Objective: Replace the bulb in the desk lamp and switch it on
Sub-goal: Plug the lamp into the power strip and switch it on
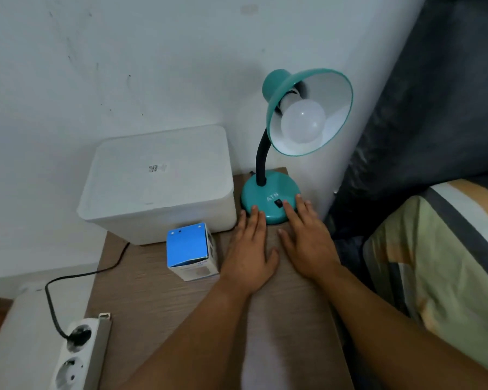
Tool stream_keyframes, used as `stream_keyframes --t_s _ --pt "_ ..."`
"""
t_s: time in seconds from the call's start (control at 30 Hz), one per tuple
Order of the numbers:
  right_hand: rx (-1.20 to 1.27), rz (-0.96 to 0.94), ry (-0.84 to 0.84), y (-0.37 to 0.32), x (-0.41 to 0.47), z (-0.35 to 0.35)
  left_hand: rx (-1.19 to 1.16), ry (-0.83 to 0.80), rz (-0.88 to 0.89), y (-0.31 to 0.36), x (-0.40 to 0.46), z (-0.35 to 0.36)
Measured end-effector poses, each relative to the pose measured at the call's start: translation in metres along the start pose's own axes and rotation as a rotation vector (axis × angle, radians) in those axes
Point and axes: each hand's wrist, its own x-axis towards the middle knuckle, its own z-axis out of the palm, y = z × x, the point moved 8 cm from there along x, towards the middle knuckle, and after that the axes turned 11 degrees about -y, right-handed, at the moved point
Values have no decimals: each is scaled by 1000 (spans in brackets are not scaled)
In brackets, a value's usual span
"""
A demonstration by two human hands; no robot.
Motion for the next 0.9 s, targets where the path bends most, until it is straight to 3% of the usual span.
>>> stream_keyframes --t_s 0.23,0.53,0.9 --pt "-48 -56 23 -2 3 6 25 -7 35 -7 4 11" --pt "140 -105 22 -4 5 6 49 -6 42 -6 4 12" --pt "170 -104 23 -6 3 2 51 -17 29 -6 5 15"
